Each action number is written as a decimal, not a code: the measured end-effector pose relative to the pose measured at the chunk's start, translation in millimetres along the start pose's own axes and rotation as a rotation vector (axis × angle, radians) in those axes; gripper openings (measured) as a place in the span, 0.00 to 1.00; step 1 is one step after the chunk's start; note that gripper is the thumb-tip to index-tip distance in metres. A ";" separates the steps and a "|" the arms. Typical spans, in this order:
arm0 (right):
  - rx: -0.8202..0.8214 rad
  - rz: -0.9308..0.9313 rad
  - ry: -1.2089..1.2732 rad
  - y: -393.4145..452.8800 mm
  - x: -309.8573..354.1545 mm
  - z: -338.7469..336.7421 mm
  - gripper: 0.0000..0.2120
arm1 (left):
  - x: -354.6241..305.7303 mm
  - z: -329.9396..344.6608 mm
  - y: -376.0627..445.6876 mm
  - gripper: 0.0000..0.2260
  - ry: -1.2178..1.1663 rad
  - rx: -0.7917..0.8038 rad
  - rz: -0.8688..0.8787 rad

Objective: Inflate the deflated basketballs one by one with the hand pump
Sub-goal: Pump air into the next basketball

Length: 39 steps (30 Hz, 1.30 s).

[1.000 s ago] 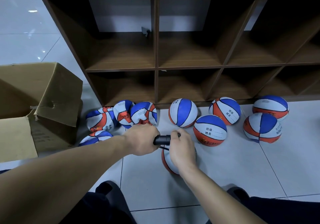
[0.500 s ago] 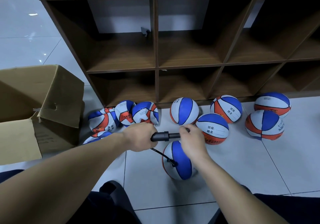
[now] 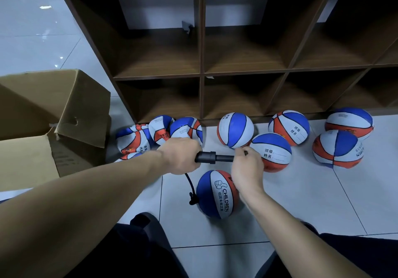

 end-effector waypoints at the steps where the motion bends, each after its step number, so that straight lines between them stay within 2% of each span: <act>1: 0.021 -0.013 -0.009 -2.0 0.1 5.6 0.15 | -2.9 0.1 -0.1 0.06 0.006 0.000 0.006; 6: 0.117 -0.040 -0.013 -5.0 1.2 24.1 0.12 | -13.5 2.8 1.1 0.06 0.010 -0.008 0.034; 18: 0.151 -0.103 -0.098 9.0 7.9 3.4 0.15 | -11.5 3.4 2.6 0.08 -0.063 -0.059 0.046; 23: 0.064 0.088 0.026 39.0 0.6 -26.6 0.18 | 11.1 -3.2 0.0 0.09 -0.075 -0.046 -0.016; 27: 0.050 0.177 0.083 46.3 -4.5 -33.4 0.14 | 16.4 -6.7 -2.3 0.11 -0.071 -0.039 -0.038; 33: -0.048 0.027 -0.002 25.6 9.3 -22.8 0.17 | 1.3 -6.5 -0.7 0.07 -0.063 -0.050 -0.035; 39: 0.033 -0.052 -0.058 -1.1 15.1 0.1 0.16 | -16.8 -5.7 1.3 0.06 -0.013 -0.044 0.002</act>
Point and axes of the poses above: each hand's wrist, its own y-axis towards the middle knuckle, its own z-axis out of the palm, x = y × z, the point moved 1 cm from there along y, towards the middle knuckle, and after that the axes turned 10 degrees about -y, right-handed, at the moved point
